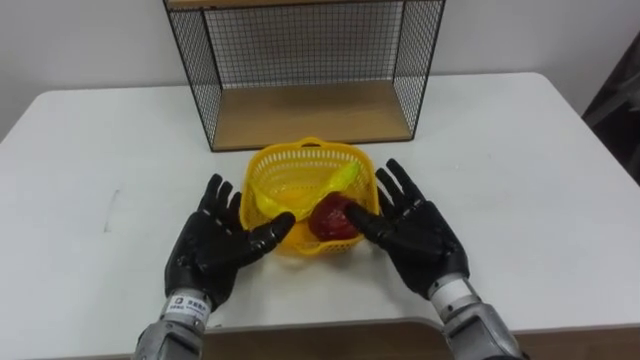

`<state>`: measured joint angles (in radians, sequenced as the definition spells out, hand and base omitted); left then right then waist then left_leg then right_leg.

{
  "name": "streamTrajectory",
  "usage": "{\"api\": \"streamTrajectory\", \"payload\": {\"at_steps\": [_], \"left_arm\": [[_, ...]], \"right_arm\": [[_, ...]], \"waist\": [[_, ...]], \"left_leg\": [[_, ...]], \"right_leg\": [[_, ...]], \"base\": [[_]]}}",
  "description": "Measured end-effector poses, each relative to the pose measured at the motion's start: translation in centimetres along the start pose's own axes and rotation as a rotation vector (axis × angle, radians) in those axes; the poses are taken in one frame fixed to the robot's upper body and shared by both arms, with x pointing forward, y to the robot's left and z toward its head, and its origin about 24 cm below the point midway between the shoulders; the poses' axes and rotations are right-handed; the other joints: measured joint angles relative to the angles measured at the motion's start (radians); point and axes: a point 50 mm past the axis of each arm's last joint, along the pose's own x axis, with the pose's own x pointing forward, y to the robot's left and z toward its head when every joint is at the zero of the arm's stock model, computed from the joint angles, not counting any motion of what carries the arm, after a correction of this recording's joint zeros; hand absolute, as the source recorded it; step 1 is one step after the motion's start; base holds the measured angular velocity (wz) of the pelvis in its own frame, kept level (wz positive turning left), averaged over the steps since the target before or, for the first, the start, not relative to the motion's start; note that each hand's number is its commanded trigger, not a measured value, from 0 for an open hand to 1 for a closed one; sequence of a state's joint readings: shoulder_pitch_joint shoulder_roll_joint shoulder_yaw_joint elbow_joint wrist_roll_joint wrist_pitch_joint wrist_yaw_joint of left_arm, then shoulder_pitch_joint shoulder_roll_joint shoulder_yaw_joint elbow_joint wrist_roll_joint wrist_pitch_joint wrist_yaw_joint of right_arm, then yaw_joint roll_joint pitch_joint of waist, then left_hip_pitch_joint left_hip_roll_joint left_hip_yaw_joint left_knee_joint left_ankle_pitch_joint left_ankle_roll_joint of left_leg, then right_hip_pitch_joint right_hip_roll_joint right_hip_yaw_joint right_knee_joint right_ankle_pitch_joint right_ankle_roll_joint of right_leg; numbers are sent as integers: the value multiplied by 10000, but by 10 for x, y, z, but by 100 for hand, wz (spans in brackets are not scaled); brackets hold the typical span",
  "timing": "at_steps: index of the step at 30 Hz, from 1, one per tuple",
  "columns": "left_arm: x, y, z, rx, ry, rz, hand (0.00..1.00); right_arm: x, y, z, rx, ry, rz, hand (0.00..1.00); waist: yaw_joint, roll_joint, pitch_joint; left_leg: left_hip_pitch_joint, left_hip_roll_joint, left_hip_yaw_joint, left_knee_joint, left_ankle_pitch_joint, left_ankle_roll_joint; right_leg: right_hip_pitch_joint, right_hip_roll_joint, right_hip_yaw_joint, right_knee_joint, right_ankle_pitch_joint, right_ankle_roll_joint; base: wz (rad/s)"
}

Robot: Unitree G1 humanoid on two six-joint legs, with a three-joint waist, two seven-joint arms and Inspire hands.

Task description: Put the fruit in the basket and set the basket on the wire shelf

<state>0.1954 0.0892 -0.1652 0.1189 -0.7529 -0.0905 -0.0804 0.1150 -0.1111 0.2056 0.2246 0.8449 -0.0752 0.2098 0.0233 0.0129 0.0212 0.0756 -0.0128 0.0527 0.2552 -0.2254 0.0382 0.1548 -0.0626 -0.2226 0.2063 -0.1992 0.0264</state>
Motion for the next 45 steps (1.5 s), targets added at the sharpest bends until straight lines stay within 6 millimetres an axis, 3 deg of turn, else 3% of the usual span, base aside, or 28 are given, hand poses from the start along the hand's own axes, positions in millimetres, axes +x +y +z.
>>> {"api": "streamTrajectory", "payload": {"at_steps": [32, 45], "left_arm": [[6, -10, -11, 737, 611, -562, 0], [9, -13, -11, 1136, 525, -684, 0]], "right_arm": [[10, 4, -10, -210, 238, 81, 0], [13, 8, -9, -304, 97, -27, 0]], "waist": [[-221, -18, 39], [-216, 26, 8]], "left_leg": [[-157, 2, 22, 11, -1, -2], [-302, 9, 43, 39, 3, -3]], "right_leg": [[-153, 22, -1, -7, 15, -15], [-336, 18, 8, 34, 27, -27]], "base": [[0], [0]]}}
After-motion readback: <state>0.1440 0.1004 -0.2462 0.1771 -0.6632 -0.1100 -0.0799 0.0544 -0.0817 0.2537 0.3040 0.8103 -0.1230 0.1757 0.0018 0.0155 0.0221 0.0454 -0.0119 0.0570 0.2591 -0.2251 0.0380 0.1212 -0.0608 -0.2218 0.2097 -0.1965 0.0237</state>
